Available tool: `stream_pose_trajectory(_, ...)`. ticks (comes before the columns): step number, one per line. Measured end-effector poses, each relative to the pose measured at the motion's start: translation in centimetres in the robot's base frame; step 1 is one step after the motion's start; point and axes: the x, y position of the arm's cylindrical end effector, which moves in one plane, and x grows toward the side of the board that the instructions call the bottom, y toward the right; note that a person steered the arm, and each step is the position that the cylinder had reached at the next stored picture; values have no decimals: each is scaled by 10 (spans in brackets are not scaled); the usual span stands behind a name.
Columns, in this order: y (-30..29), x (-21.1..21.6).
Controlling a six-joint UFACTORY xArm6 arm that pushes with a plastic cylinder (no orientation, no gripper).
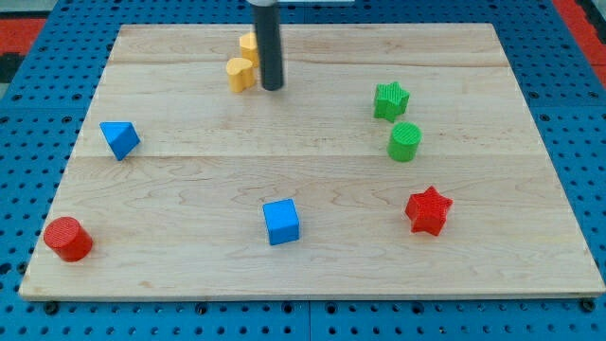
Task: Push the cube to the bottom right of the triangle
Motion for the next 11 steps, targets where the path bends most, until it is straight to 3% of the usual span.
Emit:
stream_pose_trajectory(1,70,64)
stream_pose_trajectory(3,68,206)
stream_pose_trajectory(4,65,221)
stream_pose_trajectory(6,1,223)
stream_pose_trajectory(7,-42,192)
stream_pose_trajectory(9,-67,137)
stream_pose_trajectory(10,-50,157)
stream_pose_trajectory(11,-69,181)
